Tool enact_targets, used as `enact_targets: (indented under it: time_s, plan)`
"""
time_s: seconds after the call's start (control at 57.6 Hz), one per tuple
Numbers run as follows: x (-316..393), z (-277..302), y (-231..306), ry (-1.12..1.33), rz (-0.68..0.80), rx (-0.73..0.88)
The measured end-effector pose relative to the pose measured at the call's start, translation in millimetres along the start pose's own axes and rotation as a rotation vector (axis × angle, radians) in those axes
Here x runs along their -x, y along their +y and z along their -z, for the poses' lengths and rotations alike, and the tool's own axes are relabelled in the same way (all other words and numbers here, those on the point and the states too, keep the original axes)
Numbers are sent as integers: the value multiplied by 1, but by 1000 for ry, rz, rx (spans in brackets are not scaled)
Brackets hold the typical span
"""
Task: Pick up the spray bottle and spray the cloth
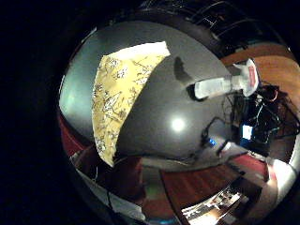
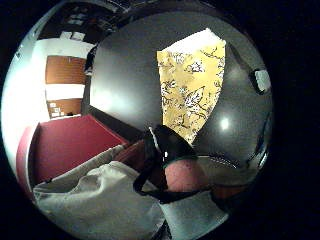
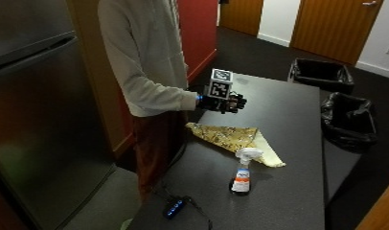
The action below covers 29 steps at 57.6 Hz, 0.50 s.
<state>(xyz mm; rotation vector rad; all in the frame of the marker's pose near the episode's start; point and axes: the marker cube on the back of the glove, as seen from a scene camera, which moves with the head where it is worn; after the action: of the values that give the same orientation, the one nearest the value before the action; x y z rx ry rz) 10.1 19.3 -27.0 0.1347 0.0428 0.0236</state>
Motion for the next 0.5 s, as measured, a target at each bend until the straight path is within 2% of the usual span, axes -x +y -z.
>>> enact_targets:
  time_s: [0.399, 0.503]
  plan:
    - [-44, 5, 30, 6, -121, -78]
    - [-54, 5, 37, -34, -166, -140]
